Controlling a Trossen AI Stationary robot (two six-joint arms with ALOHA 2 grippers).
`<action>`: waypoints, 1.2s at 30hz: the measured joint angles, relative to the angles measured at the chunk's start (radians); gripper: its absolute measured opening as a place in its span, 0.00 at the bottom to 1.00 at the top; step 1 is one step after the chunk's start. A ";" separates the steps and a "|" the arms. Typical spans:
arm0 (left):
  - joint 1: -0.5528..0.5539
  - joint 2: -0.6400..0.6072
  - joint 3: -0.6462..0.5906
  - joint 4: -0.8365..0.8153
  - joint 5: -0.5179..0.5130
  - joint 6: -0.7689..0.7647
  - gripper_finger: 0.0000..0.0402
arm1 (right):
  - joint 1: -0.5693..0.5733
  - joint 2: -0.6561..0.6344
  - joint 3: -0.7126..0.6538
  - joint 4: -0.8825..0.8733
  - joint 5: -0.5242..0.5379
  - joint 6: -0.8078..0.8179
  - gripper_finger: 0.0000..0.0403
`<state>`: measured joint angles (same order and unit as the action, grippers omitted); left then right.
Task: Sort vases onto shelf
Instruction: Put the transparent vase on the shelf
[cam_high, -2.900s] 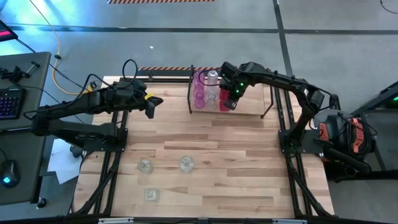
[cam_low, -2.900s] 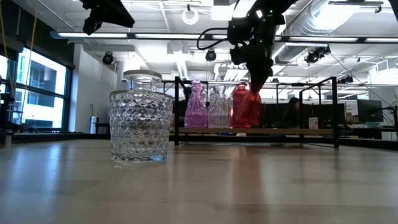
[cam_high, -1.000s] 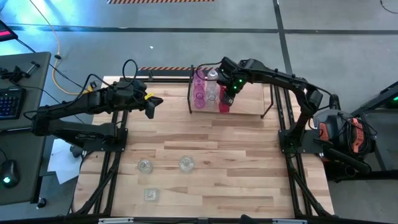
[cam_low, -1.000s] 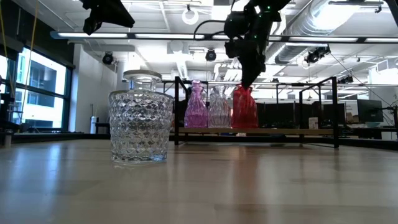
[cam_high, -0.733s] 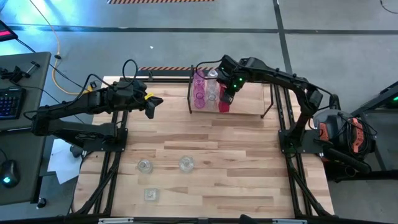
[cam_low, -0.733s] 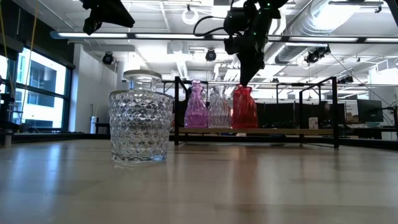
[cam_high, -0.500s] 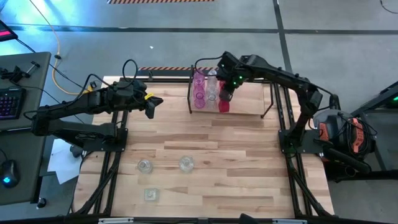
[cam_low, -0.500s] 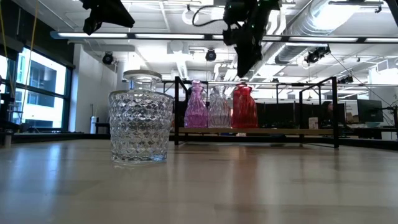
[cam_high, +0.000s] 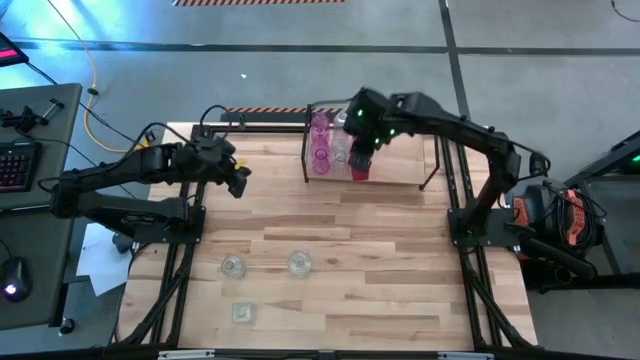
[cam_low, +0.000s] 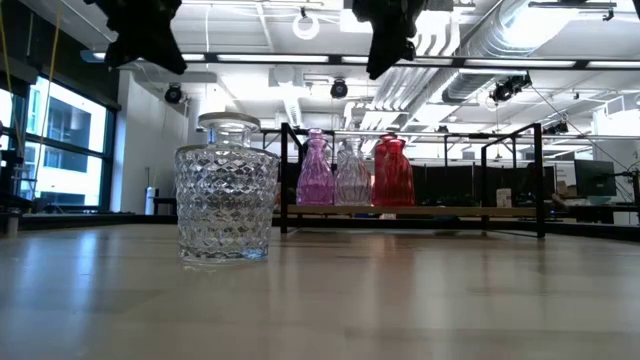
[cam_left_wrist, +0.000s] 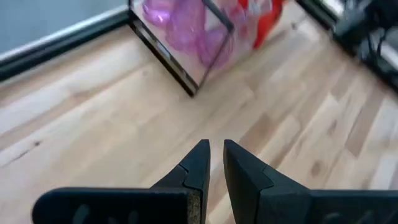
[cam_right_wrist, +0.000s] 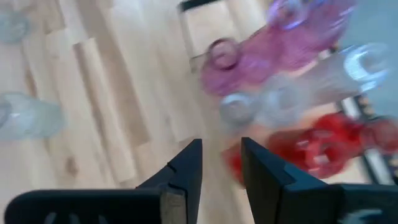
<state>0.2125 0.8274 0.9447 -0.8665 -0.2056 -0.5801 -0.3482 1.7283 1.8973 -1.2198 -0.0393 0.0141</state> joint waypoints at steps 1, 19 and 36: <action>-0.007 -0.001 0.000 -0.010 0.012 0.009 0.09 | 0.019 0.000 -0.012 0.002 -0.010 0.026 0.22; -0.239 -0.022 -0.238 0.003 0.165 0.000 0.09 | 0.431 0.001 -0.392 0.696 -0.088 0.733 0.22; -0.534 -0.072 -0.259 -0.103 0.396 -0.100 0.15 | 0.446 0.002 -0.462 0.773 -0.035 0.735 0.22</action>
<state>-0.3220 0.7558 0.6861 -0.9694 0.1900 -0.6802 0.0975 1.7302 1.4353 -0.4471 -0.0738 0.7488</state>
